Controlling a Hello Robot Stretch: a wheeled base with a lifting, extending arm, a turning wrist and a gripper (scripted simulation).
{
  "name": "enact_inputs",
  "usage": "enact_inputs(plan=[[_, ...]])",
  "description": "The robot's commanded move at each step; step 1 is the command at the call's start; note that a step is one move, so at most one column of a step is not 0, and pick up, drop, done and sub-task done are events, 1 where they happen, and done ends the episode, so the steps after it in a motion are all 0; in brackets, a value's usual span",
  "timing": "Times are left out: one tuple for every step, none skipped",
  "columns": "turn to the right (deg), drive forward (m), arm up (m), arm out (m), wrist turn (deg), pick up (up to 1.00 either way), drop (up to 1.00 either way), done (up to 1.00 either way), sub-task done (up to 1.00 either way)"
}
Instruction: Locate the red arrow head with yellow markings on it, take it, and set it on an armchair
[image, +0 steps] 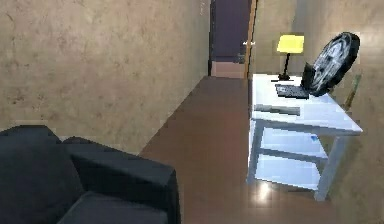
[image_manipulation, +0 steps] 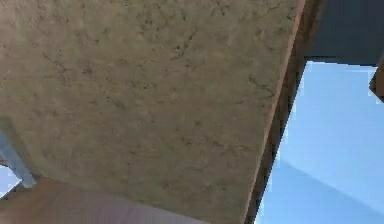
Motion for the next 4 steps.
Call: enact_inputs(plan=[[15.0, 0.00, 0.00, 0.00, 0.0, 0.00, 0.00, 0.00, 0.00], [0.0, 1.00, 0.00, 0.00, 0.0, 0.00, 0.00, 0.00, 0.00], [15.0, 0.00, 0.00, 0.00, 0.0, 0.00, 0.00, 0.00, 0.00], [0.0, 0.05, 0.00, 0.00, 0.0, 0.00, 0.00, 0.00, 0.00]])
